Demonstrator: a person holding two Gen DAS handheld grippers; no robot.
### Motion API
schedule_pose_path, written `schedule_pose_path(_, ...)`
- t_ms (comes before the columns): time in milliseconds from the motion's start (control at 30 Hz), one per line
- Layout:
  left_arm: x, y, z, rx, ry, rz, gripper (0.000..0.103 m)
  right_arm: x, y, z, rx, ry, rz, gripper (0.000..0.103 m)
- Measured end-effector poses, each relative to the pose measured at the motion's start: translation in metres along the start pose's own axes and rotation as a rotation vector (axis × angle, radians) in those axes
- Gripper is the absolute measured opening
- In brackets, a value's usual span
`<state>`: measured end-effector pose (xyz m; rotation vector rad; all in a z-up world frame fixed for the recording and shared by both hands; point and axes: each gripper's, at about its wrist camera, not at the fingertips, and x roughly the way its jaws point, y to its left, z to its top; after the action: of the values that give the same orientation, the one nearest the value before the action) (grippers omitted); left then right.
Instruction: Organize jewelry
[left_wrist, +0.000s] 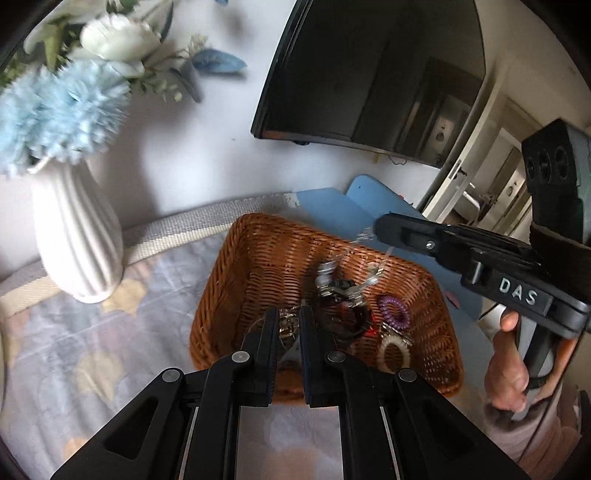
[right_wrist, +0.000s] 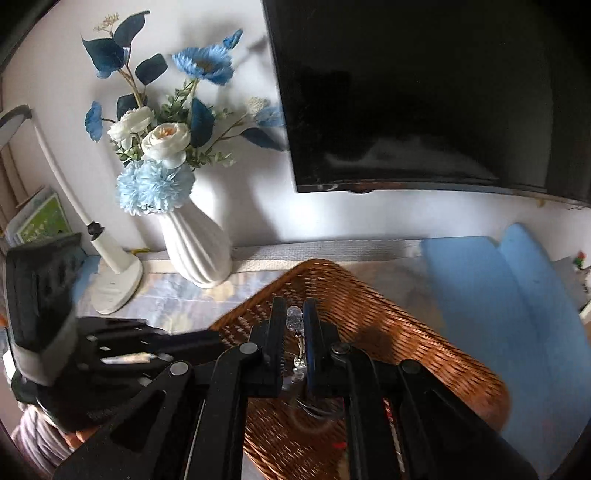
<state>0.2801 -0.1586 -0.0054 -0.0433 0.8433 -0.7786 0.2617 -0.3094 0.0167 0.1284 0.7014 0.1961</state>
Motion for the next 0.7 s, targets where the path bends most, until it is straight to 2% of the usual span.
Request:
schedule_pose_path(300,0.051,0.004,-0.001,-0.002,0.065,0.009,0.011,0.06,-0.011,-0.003,0.04,0.106,0.036,0.01)
schedule_pose_path(500,0.063,0.003,0.0,0.007,0.073,0.014,0.011,0.064,-0.019,-0.002,0.064,0.096,0.019,0.011)
schedule_pose_path(567,0.06,0.0,0.001,0.02,0.061,0.037,0.012,0.059,-0.023,-0.002,0.073,0.089,0.005,0.017)
schedule_pose_path(600,0.059,-0.001,0.002,0.018,0.06,0.033,0.015,0.055,-0.025,-0.002,0.079,0.081,0.0,0.019)
schedule_pose_path(667,0.053,0.0,0.003,-0.006,0.061,0.009,0.041,0.043,-0.028,-0.003,0.096,0.062,0.001,0.033)
schedule_pose_path(700,0.049,0.0,0.004,-0.016,0.052,0.005,0.045,0.036,-0.029,-0.003,0.106,0.054,0.005,0.035)
